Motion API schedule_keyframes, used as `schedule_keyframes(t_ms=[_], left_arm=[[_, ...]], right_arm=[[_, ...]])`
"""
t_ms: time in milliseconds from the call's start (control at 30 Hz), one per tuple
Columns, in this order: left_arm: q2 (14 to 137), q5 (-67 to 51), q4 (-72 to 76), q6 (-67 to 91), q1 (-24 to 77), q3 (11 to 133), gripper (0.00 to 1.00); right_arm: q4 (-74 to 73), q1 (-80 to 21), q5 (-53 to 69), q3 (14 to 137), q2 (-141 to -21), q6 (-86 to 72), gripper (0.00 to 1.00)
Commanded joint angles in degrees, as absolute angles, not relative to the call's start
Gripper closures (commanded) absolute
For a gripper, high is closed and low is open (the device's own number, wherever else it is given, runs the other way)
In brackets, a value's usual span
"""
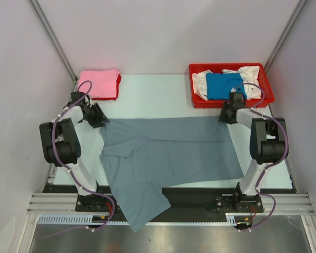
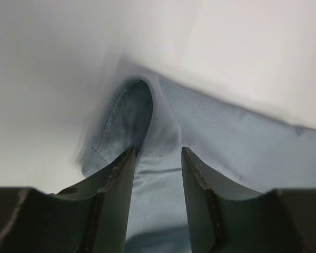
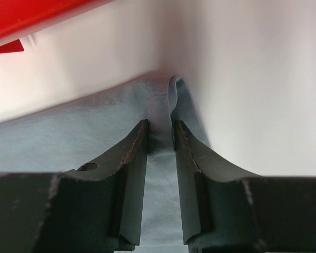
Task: Fold and stack the t-shirts
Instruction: Fold the tshirt
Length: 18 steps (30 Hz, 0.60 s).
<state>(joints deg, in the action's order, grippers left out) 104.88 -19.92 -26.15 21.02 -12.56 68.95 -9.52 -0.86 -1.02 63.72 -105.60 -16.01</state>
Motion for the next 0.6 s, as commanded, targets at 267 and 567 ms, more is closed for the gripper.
schedule_keyframes(t_ms=[267, 567], left_arm=[[107.4, -20.4, -23.8, 23.0, -11.9, 70.8, 0.55], [108.1, -18.5, -23.6, 23.0, -11.9, 73.3, 0.46]], right_arm=[[-9.1, -0.9, -1.6, 66.1, -104.9, -16.7, 0.69], [-9.1, -0.9, -2.1, 67.3, -105.8, -16.2, 0.68]])
